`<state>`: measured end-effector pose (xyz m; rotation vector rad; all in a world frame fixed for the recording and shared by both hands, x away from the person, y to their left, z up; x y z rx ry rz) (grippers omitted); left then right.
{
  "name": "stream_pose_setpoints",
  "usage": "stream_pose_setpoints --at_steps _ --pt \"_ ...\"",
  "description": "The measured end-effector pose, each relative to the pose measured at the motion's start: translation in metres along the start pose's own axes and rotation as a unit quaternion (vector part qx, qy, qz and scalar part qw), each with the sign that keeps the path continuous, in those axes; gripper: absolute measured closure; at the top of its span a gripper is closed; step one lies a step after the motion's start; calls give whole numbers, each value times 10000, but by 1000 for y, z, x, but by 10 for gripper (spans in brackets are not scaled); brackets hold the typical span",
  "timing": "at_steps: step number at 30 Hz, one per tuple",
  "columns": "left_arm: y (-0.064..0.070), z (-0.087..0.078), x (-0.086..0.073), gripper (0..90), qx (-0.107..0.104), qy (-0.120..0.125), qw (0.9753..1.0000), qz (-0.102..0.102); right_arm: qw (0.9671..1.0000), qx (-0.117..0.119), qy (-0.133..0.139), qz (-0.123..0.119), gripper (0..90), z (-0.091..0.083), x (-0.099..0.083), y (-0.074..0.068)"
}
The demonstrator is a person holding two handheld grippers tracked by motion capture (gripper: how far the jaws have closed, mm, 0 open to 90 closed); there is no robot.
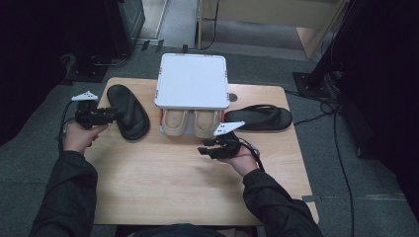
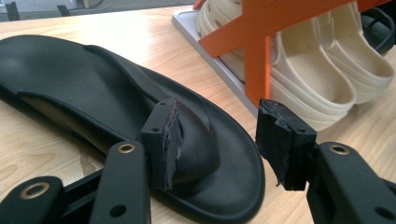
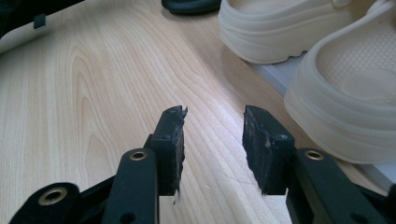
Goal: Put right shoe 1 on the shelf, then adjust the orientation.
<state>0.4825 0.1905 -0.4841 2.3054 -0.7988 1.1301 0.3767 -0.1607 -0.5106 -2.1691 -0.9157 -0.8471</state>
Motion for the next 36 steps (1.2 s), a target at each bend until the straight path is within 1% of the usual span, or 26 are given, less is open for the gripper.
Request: stream_pose_setpoints --at_steps 6,8,10,11,13,14,16,18,19,21,23,26,28,29,31,33,36 --pt "1 19 -2 472 -70 -155 9998 116 10000 -53 12 27 590 -3 -4 1" --pt "2 25 -4 468 -68 -266 9995 132 9999 -77 -36 71 590 -5 -5 1" --pt "2 32 -6 465 -49 -335 9992 197 9999 -93 -37 61 590 -6 -6 1" --pt "1 35 -8 465 -52 -422 9988 223 9999 -101 -47 61 590 -6 -7 0" --pt "-1 41 -11 458 -22 -497 9986 194 9999 -123 -23 38 590 -7 -8 0" --pt "-1 41 -11 462 -36 -495 9986 174 9999 -113 2 18 590 -8 -9 0" --pt "-2 40 -11 485 -101 -461 9989 70 9999 -142 -23 11 590 -9 -10 0" --pt "-3 41 -13 513 -134 -505 9986 -5 9999 -149 -5 19 590 -9 -9 0" --pt "-2 41 -12 521 -151 -471 9988 -37 9999 -146 -8 14 590 -8 -9 0" --pt "0 42 -12 537 -221 -475 9986 -81 9999 -146 -41 18 589 -7 -10 0" --pt "2 42 -12 538 -248 -477 9985 -108 9999 -139 -51 17 589 -7 -10 -1" --pt "6 43 -12 547 -361 -495 9980 -173 9999 -127 -65 -11 588 -6 -10 -2" --pt "10 44 -11 551 -430 -505 9977 -169 9999 -124 -61 -20 588 -6 -10 -2" --pt "10 44 -11 551 -430 -505 9977 -169 9999 -124 -61 -20 588 -6 -10 -2" --pt "16 45 -11 551 -508 -561 9971 -56 9999 -127 -57 -2 587 -6 -10 -2" --pt "22 48 -10 550 -613 -587 9964 -19 9999 -127 -61 2 587 -6 -10 -2" --pt "25 49 -9 542 -645 -597 9961 23 9999 -122 -62 -3 587 -6 -10 -2"
Point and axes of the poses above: each handheld gripper's, and its own axes: z roughly forward along the jaws, x roughly out of its top, y roughly to its right, the point moved 8 cm from there along z, roughly forward along the jaws, and after that the axes turned 8 degrees about z, right-handed, at the moved point
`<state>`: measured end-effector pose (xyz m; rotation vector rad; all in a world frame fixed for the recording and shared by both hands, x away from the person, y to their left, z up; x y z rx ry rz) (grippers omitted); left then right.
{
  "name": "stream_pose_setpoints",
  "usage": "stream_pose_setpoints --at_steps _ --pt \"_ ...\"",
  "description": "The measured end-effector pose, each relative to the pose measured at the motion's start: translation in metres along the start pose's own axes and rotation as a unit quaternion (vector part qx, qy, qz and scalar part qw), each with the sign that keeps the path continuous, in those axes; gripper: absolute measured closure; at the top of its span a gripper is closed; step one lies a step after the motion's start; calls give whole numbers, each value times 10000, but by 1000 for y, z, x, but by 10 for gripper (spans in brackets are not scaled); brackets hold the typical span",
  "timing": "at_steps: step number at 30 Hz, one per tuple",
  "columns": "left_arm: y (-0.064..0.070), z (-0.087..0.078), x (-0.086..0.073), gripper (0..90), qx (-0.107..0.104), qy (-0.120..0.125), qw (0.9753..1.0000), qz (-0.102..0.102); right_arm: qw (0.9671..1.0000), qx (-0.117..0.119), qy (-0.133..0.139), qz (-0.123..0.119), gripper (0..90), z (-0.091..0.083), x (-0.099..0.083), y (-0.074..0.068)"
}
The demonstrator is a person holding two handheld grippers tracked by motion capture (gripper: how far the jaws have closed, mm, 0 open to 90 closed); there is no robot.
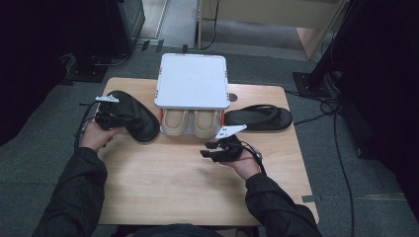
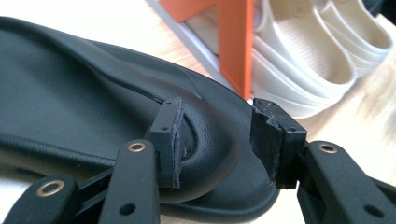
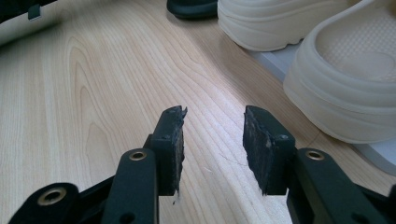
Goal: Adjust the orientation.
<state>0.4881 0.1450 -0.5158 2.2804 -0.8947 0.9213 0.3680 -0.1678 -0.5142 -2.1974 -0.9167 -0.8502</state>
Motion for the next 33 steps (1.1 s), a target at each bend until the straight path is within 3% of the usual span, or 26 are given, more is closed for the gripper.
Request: stream_pose_setpoints --at_steps 4,9,12,13,14,15,17,26,27,30,33 --pt "-1 -4 0 545 -58 56 10000 -18 10000 11 -6 -2 587 1 0 0" --pt "-18 -22 -1 475 218 284 9993 126 10000 4 -2 -17 587 1 0 0" --pt "-25 -27 -4 432 322 238 9990 186 10000 9 -14 11 587 0 0 0" --pt "-30 -30 -7 413 403 230 9982 388 10000 7 -26 10 587 0 -1 0" --pt "-30 -30 -7 393 403 230 9982 388 10000 7 -35 15 587 0 -1 0" --pt "-32 -30 -11 380 463 191 9968 616 10000 11 -36 14 588 0 -1 0" --pt "-34 -28 -15 365 490 117 9962 715 10000 12 -25 29 587 0 -1 0" --pt "-36 -23 -16 319 448 211 9959 759 10000 1 -40 14 586 0 -2 0" --pt "-37 -24 -14 319 519 235 9954 766 10000 1 -43 14 586 0 -3 0" --pt "-42 -24 -8 337 565 343 9955 681 10000 2 -25 -3 586 0 -2 -1" --pt "-50 -25 -4 412 666 283 9962 492 10000 -3 -34 9 586 -1 -3 0"
Point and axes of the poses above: each handheld gripper's, and its own axes: z roughly forward along the jaws, x roughly out of its top, y roughly to its right, the point moved 8 cm from there along z, roughly forward along the jaws, and after that the axes turned 8 degrees about z, right-handed, at the moved point
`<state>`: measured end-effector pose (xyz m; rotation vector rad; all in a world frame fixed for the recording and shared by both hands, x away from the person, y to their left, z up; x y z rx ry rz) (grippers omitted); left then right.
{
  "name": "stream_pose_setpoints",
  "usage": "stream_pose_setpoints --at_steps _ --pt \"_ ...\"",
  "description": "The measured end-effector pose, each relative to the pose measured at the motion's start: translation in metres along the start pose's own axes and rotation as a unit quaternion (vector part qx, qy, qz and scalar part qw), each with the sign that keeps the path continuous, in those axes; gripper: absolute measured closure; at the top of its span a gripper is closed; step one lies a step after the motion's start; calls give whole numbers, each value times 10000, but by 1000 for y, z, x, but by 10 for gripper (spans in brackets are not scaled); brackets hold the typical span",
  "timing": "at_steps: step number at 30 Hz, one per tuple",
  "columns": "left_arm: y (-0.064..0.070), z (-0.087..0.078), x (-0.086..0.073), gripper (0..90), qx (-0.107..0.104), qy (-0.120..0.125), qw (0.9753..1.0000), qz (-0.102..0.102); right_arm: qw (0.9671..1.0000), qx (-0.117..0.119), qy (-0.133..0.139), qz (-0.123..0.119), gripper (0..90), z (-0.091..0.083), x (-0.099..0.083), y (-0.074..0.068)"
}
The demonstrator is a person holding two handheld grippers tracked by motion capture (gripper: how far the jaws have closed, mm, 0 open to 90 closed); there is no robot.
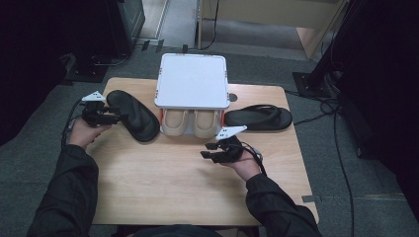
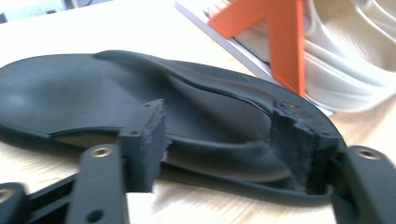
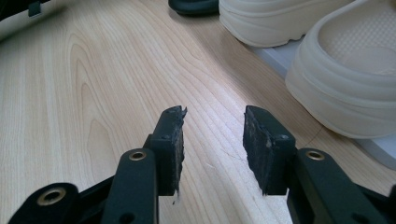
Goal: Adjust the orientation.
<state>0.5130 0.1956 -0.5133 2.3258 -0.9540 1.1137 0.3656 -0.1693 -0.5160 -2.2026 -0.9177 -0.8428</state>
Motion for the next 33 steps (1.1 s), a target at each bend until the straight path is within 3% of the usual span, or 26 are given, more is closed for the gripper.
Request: stream_pose_setpoints --at_steps 7,9,10,17,33 --pt "-16 9 4 629 165 -173 9995 -186 10000 17 -12 59 587 2 -1 0" --pt "-17 13 4 651 188 -194 9994 -195 10000 16 -45 50 587 3 -2 0" --pt "-18 20 4 660 304 -274 9990 -178 10000 33 -59 62 588 4 -2 -1" --pt "-22 29 2 682 458 -305 9981 -259 9999 67 -103 41 589 7 -3 -4" --pt "-20 10 -14 677 344 -409 9977 -426 9999 84 -60 -9 588 4 -2 -6"
Point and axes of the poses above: each handheld gripper's, and its own axes: z roughly forward along the jaws, x roughly out of its top, y roughly to its right, the point moved 8 cm from there along z, roughly forward along the jaws, and after that the axes turned 8 degrees about z, right-handed, at the moved point
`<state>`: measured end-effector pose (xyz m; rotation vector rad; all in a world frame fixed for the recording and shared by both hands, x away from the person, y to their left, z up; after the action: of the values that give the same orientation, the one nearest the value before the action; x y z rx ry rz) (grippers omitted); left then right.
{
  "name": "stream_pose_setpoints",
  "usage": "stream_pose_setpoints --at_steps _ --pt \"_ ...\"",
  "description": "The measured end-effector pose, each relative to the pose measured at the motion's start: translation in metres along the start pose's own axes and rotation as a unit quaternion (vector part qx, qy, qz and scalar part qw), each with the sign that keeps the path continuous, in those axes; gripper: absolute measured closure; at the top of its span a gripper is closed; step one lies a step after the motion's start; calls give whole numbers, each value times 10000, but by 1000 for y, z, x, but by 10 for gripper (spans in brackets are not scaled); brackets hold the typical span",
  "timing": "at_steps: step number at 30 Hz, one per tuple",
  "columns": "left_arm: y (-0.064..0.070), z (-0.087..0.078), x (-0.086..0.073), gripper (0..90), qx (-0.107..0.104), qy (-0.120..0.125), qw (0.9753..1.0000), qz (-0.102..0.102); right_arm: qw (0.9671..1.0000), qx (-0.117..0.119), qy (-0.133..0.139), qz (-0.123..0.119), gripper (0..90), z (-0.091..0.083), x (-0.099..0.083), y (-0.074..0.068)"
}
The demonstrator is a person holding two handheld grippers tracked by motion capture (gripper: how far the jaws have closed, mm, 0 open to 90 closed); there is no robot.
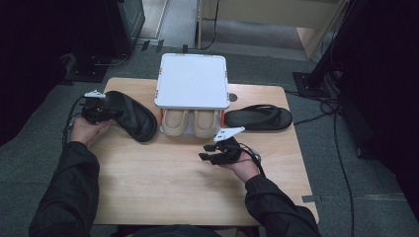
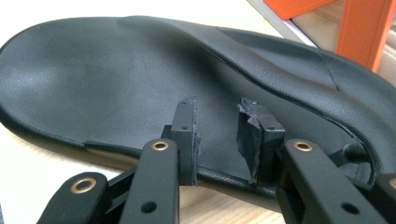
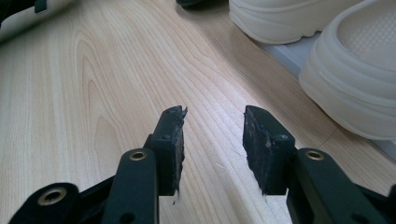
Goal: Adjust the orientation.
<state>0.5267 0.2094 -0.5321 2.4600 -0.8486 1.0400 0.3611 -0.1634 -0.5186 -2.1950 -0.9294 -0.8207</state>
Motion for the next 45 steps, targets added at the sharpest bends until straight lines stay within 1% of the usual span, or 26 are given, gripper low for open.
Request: stream_pose_setpoints --at_steps 1,2,3,6,7,8,10,12,13,14,15,18,20,22,25,28,30,34,35,36,37,39,42,43,45 --pt "1 0 2 676 -63 86 9999 -49 10000 1 -3 -12 588 0 0 0" --pt "1 0 2 672 -63 86 9999 -49 10000 -1 4 -8 588 0 0 0" --pt "2 1 5 667 -88 186 9998 -36 10000 -3 -2 0 588 0 0 0" --pt "3 3 8 655 -55 189 9998 -7 10000 0 -3 -1 588 0 -1 0" --pt "2 5 7 656 3 165 9999 31 10000 1 -10 12 588 0 -1 0" --pt "2 5 7 656 3 165 9999 31 10000 1 -10 12 588 0 -1 0" --pt "-3 5 8 656 115 234 9997 -10 10000 13 -25 30 588 1 -1 0" --pt "-10 3 8 668 218 371 9990 -89 10000 12 -41 32 588 1 -2 0" --pt "-18 3 6 696 296 440 9984 -204 10000 27 -52 17 589 2 -2 -1" --pt "-18 3 6 706 296 440 9984 -204 10000 27 -52 17 589 2 -2 -1" --pt "-24 5 2 719 291 262 9989 -266 10000 28 -65 20 589 3 -3 -1" --pt "-27 6 2 735 278 263 9989 -261 10000 27 -77 19 588 4 -3 -1" --pt "-28 9 2 738 333 195 9991 -201 9999 33 -116 46 588 5 -4 -1" --pt "-28 9 2 744 351 149 9991 -196 9999 28 -125 68 588 5 -4 -1" --pt "-27 6 -1 751 373 21 9991 -210 9999 26 -103 45 588 4 -4 -1" --pt "-26 4 -3 752 327 13 9991 -251 10000 26 -83 25 588 4 -3 -1" --pt "-23 1 -6 752 273 -43 9993 -259 10000 26 -90 31 588 4 -3 -1" --pt "-18 -3 -10 754 220 -95 9993 -277 10000 70 -51 -39 588 3 -1 -3" --pt "-14 -5 -13 754 175 -106 9994 -293 10000 72 -43 -32 588 3 0 -3" --pt "-14 -5 -13 754 175 -106 9994 -293 10000 72 -43 -32 588 3 0 -3" --pt "-11 -7 -14 754 127 -105 9994 -289 10000 74 -38 -24 588 3 0 -4" --pt "-5 -9 -17 751 100 -165 9995 -236 9999 95 -27 -52 588 3 3 -3" --pt "-1 -11 -18 749 74 -176 9996 -215 9999 108 -10 -32 588 3 4 -3" --pt "1 -11 -20 749 17 -154 9996 -232 9999 117 -5 -49 588 3 5 -3" --pt "5 -15 -23 747 -6 -185 9996 -218 9999 138 -4 -46 588 5 8 -1"
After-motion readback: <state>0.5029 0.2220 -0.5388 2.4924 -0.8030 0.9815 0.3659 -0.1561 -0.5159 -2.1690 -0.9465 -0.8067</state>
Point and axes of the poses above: each handheld gripper's, and its own axes: z roughly forward along the jaws, x roughly out of its top, y roughly to its right, the point moved 8 cm from there along z, roughly forward along the jaws, and after that the axes turned 8 degrees about z, right-handed, at the moved point
